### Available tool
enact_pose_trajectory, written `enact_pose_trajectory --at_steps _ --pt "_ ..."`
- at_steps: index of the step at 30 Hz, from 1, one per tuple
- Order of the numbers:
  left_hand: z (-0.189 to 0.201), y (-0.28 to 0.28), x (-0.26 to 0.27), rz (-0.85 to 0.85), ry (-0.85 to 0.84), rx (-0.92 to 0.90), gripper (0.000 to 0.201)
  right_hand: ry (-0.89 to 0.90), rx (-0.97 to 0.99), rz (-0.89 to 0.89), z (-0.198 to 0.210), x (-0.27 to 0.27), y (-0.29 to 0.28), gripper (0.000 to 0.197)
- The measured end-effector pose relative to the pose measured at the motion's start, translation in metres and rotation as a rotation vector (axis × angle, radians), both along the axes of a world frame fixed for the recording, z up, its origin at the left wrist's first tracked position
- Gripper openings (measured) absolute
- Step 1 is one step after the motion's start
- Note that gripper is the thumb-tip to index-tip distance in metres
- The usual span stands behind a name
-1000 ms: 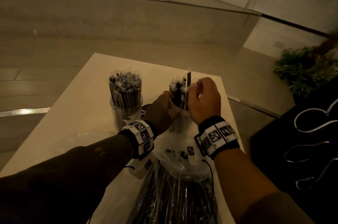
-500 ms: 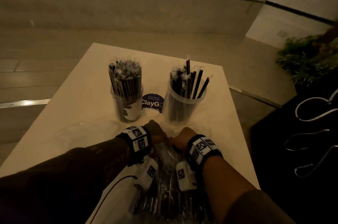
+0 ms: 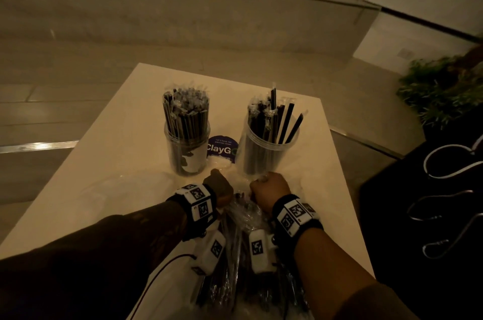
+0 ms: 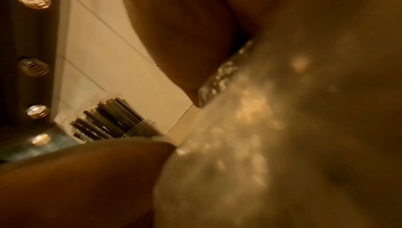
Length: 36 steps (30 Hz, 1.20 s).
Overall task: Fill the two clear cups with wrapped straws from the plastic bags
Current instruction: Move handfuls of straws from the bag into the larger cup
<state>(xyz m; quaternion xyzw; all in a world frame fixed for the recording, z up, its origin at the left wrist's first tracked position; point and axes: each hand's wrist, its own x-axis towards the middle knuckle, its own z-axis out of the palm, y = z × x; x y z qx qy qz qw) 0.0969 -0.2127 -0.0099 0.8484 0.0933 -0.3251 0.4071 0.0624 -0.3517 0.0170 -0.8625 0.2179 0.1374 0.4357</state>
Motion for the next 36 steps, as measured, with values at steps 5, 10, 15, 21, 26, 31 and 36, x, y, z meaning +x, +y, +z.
enact_pose_trajectory --at_steps 5,10,15,21,26,31,36 --pt "0.001 0.000 0.000 0.069 0.040 -0.078 0.048 -0.314 0.042 -0.073 0.022 -0.003 -0.007 0.018" --pt "0.001 -0.002 -0.003 0.143 0.113 -0.150 0.047 -0.655 0.035 -0.101 0.076 0.005 -0.020 0.010" --pt "0.008 0.001 -0.003 -0.095 -0.064 -0.007 0.062 -0.934 0.078 -0.148 0.149 0.011 -0.030 0.025" --pt "0.084 0.000 -0.002 -0.174 -0.317 -0.745 0.055 -1.009 0.223 -0.180 0.158 0.016 -0.018 0.022" --pt "0.096 -0.017 -0.004 -0.351 -0.445 -0.352 0.044 -0.835 0.291 -0.207 0.131 0.019 0.006 0.020" --pt "0.084 -0.014 -0.005 -0.318 -0.335 -0.316 0.043 -0.860 -0.039 0.001 0.141 0.014 -0.015 0.052" --pt "0.089 -0.022 0.000 -0.340 -0.388 -0.268 0.039 -0.787 -0.278 0.351 0.132 0.012 -0.010 0.043"
